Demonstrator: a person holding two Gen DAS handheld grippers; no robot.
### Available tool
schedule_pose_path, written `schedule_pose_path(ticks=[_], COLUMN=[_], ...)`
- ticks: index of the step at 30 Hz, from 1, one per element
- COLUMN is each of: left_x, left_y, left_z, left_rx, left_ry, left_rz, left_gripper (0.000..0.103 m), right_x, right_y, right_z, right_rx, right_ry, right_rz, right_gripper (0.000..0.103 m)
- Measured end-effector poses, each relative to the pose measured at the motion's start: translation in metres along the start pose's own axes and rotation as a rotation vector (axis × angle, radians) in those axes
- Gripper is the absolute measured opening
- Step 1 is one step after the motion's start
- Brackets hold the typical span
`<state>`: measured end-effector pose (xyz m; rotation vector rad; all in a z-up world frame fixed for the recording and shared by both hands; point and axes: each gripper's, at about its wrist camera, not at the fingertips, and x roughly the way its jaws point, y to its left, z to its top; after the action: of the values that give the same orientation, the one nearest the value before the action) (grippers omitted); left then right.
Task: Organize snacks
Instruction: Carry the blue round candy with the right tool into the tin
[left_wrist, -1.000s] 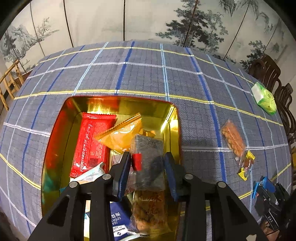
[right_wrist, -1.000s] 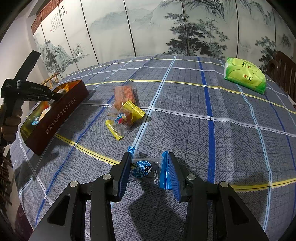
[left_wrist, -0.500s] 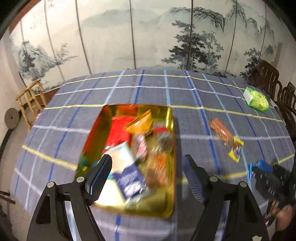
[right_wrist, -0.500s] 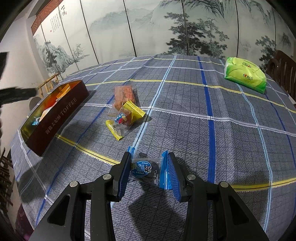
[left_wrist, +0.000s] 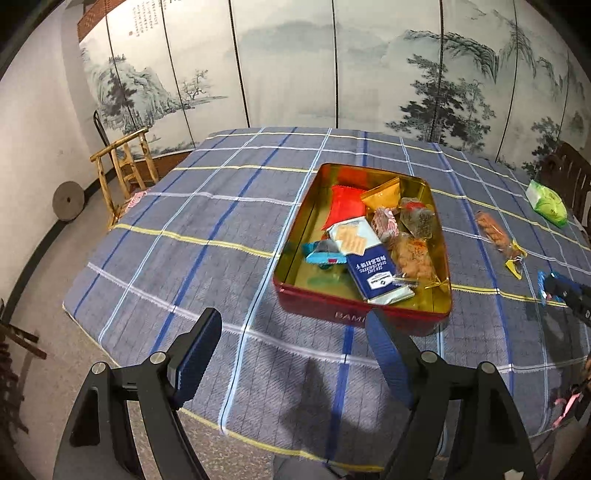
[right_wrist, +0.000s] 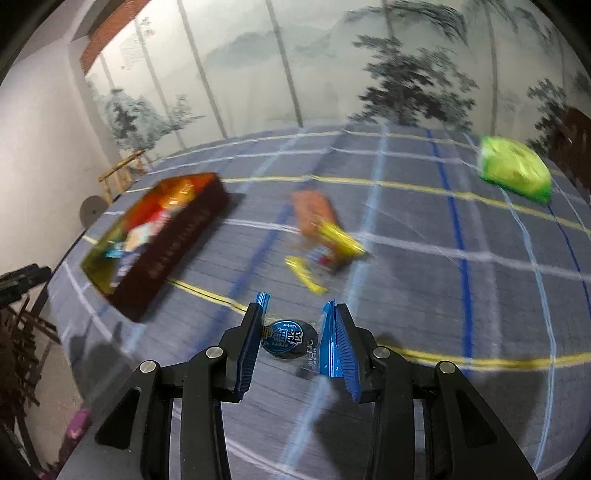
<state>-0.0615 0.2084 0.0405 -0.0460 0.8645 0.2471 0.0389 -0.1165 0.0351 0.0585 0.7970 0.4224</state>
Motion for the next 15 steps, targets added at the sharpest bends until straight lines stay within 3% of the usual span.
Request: schedule_pose_path(ticks=[7,15], left_x=[-0.012,-0.017], left_y=[0.009,0.017], left_z=[-0.009,-0.016], left_rx=[0.015,0.052], left_ry=[-0.021,-0.038], left_rz=[-0.021,-0.012], left_gripper=[0.077,0.078], right_x=[0.012,0.056], right_y=[0.072,0.152], right_z=[0.033,0.057], right_rx=[-0.083,-0.153], right_ry=[0.003,0.067], right_rz=[0.114,0.224], right_gripper=[0.040,0.040])
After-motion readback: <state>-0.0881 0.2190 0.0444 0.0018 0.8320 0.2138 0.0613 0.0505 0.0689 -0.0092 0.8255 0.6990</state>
